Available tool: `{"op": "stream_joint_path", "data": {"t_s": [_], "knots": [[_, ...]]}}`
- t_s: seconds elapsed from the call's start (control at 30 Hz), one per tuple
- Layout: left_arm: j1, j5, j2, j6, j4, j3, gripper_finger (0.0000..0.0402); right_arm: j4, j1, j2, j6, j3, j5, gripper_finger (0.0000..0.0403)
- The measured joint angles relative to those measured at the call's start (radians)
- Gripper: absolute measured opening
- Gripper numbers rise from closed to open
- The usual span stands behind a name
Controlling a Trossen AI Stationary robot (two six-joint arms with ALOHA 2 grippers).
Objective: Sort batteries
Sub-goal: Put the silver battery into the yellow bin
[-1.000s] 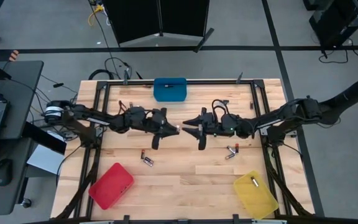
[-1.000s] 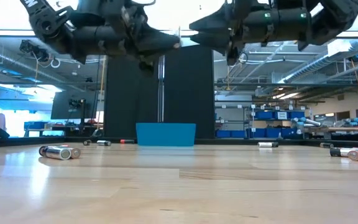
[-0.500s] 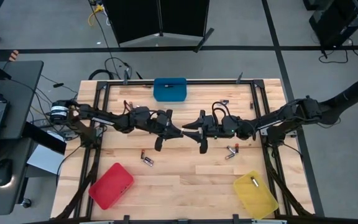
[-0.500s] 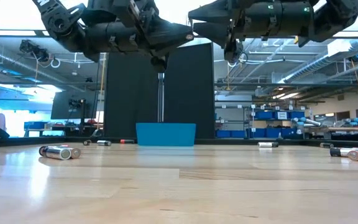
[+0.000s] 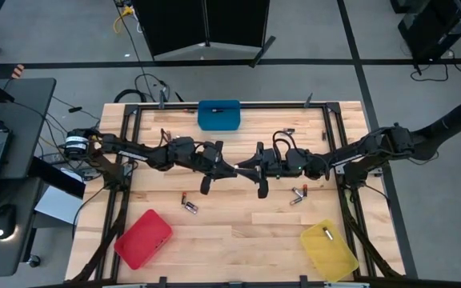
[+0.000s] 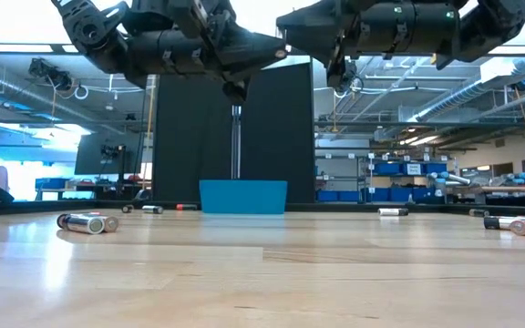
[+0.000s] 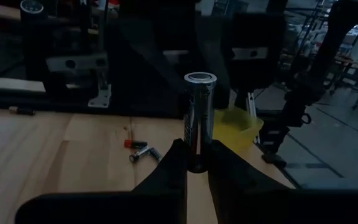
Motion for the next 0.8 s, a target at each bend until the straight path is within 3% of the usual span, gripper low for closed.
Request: {"op": "stream_joint_path", "data": {"t_s": [0.8], "knots": [[0.000, -0.018, -0.002, -0.003, -0.014, 0.009, 0.0043, -0.011, -0.001, -0.002, -0.016, 0.010, -0.021, 0.0063]]}}
